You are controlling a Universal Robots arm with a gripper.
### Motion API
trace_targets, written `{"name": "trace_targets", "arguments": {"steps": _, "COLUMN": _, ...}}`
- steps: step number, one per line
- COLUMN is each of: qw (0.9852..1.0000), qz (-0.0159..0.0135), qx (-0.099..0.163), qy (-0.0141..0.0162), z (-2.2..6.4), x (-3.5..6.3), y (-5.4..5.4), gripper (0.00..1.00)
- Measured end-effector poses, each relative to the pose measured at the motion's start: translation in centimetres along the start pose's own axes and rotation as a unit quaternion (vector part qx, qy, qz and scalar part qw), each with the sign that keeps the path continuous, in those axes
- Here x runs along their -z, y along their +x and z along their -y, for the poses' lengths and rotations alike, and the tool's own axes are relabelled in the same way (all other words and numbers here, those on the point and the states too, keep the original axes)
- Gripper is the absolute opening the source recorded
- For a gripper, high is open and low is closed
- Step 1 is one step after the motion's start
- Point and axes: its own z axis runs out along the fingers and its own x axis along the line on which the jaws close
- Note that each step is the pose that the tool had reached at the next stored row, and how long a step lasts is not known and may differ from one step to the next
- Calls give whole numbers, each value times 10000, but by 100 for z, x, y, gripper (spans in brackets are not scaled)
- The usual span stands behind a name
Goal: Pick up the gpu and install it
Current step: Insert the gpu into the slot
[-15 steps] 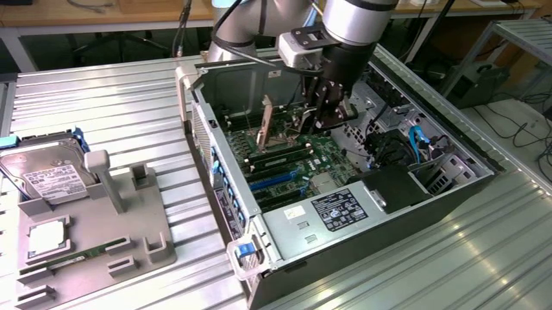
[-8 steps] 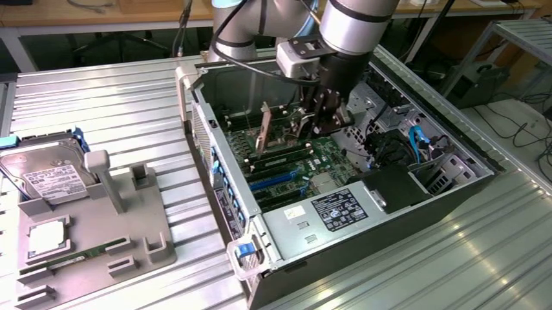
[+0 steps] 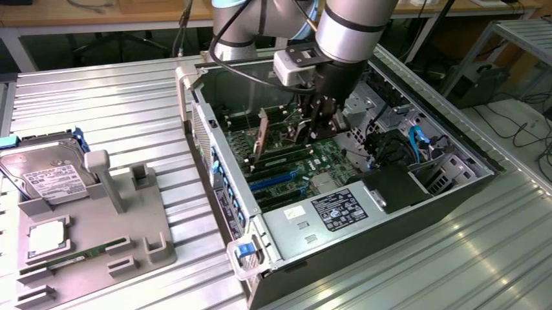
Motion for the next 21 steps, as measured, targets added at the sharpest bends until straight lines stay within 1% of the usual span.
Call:
{"name": "trace_targets", "arguments": {"steps": 1, "qw": 10000, "qz": 0, "qx": 1, "qy": -14, "z": -1, "x": -11, "y": 1, "gripper": 28}}
{"name": "trace_targets", "arguments": {"steps": 2, "qw": 10000, "qz": 1, "qx": 7, "qy": -21, "z": -5, "x": -26, "y": 2, "gripper": 28}}
{"name": "trace_targets", "arguments": {"steps": 4, "qw": 10000, "qz": 1, "qx": 73, "qy": -27, "z": -21, "x": -60, "y": 4, "gripper": 28}}
{"name": "trace_targets", "arguments": {"steps": 7, "qw": 9999, "qz": 1, "qx": 111, "qy": -30, "z": -37, "x": -104, "y": 7, "gripper": 28}}
{"name": "trace_targets", "arguments": {"steps": 9, "qw": 9999, "qz": 1, "qx": 112, "qy": -28, "z": -106, "x": -135, "y": 9, "gripper": 28}}
{"name": "trace_targets", "arguments": {"steps": 11, "qw": 10000, "qz": 1, "qx": 95, "qy": -26, "z": -142, "x": -170, "y": 10, "gripper": 28}}
{"name": "trace_targets", "arguments": {"steps": 15, "qw": 10000, "qz": -2, "qx": 65, "qy": -25, "z": -153, "x": -250, "y": 15, "gripper": 28}}
{"name": "trace_targets", "arguments": {"steps": 16, "qw": 10000, "qz": -9, "qx": 59, "qy": -24, "z": -157, "x": -267, "y": 15, "gripper": 28}}
{"name": "trace_targets", "arguments": {"steps": 18, "qw": 10000, "qz": -52, "qx": 57, "qy": -24, "z": -162, "x": -289, "y": 6, "gripper": 28}}
{"name": "trace_targets", "arguments": {"steps": 19, "qw": 10000, "qz": -57, "qx": 57, "qy": -23, "z": -162, "x": -304, "y": 7, "gripper": 28}}
{"name": "trace_targets", "arguments": {"steps": 21, "qw": 10000, "qz": -57, "qx": 55, "qy": -19, "z": -164, "x": -316, "y": 7, "gripper": 28}}
